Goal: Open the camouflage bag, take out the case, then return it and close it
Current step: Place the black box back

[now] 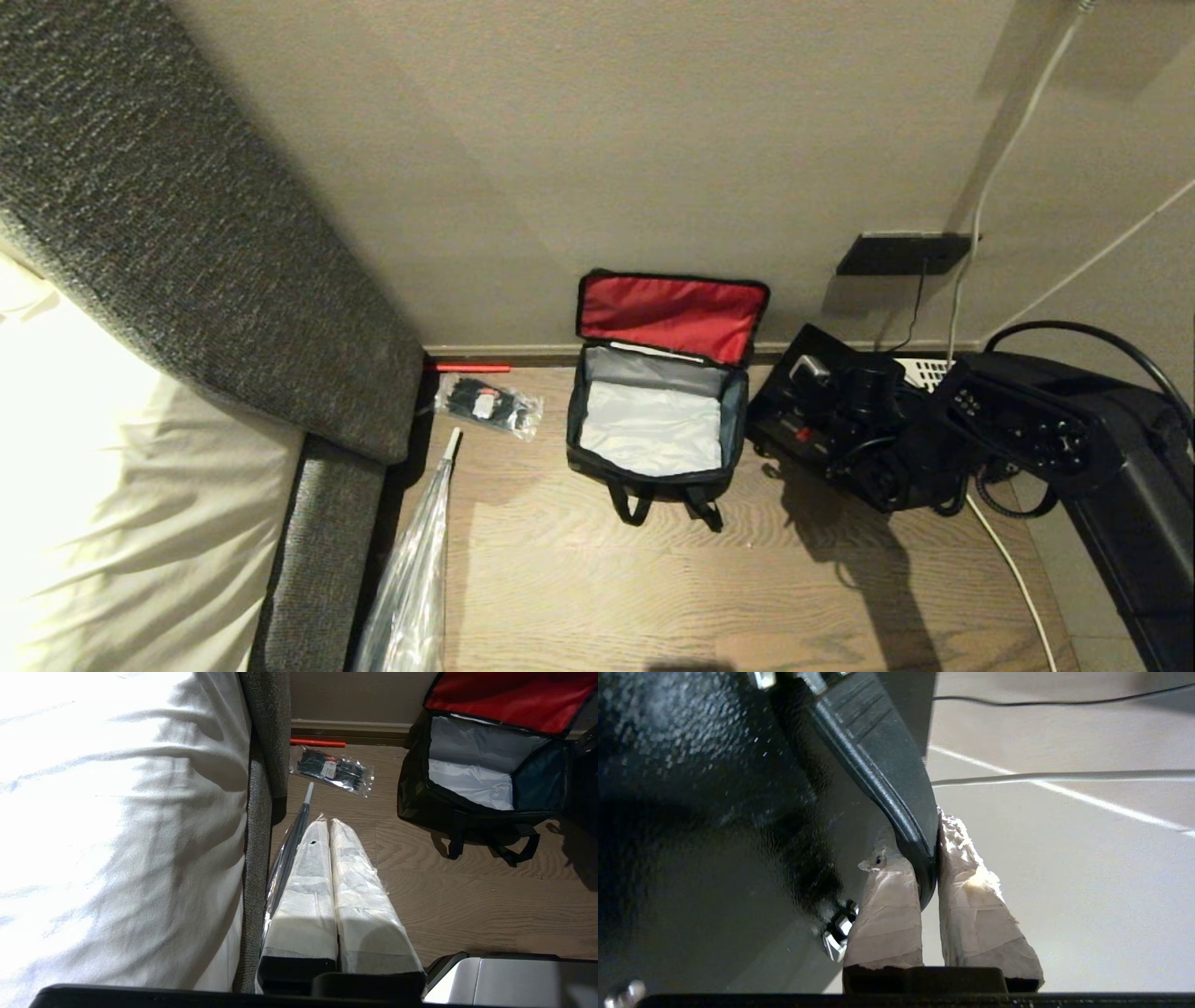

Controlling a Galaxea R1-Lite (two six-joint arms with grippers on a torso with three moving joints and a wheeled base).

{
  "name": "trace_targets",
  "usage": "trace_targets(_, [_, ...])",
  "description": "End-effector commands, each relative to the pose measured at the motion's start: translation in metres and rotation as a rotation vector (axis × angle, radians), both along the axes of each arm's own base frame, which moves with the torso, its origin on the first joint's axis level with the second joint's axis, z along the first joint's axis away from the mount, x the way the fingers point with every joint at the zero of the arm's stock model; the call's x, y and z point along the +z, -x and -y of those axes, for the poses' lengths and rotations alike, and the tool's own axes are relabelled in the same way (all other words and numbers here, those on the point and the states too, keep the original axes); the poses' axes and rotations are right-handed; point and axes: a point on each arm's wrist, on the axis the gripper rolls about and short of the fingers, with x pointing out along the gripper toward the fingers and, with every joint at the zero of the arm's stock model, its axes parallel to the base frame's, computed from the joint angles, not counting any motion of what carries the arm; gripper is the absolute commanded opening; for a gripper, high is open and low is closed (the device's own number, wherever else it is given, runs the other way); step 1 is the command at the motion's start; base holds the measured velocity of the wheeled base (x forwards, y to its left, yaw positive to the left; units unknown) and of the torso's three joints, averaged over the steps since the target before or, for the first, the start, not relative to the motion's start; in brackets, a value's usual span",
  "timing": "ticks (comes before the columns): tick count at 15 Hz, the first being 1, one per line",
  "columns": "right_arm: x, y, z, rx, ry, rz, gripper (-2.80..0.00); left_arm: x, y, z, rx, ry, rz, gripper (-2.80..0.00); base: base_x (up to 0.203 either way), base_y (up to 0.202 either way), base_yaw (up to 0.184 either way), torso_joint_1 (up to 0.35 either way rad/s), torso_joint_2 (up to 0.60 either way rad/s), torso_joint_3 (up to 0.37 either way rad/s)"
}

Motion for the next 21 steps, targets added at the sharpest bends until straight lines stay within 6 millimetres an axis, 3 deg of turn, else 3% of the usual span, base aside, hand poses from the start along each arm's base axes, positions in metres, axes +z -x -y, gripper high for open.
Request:
trace_targets(1, [0.044, 0.006, 0.001, -0.002, 0.020, 0.066, -2.80, 0.000, 0.000, 0.000, 0.000, 0.000, 0.000, -2.80, 0.000, 0.000, 0.000, 0.000, 0.00, 0.000])
trace_targets(7, [0.104, 0.034, 0.000, 0.029, 0.078, 0.096, -2.80, 0.000, 0.000, 0.000, 0.000, 0.000, 0.000, -2.80, 0.000, 0.000, 0.000, 0.000, 0.00, 0.000])
trace_targets(10, [0.133, 0.051, -0.013, 0.067, 0.083, 0.122, -2.80, 0.000, 0.000, 0.000, 0.000, 0.000, 0.000, -2.80, 0.000, 0.000, 0.000, 0.000, 0.00, 0.000])
trace_targets(17, [0.163, 0.084, -0.078, 0.204, 0.085, 0.138, -2.80, 0.000, 0.000, 0.000, 0.000, 0.000, 0.000, -2.80, 0.000, 0.000, 0.000, 0.000, 0.00, 0.000])
trace_targets(21, [0.175, 0.092, -0.087, 0.228, 0.117, 0.145, -2.80, 0.000, 0.000, 0.000, 0.000, 0.000, 0.000, -2.80, 0.000, 0.000, 0.000, 0.000, 0.00, 0.000])
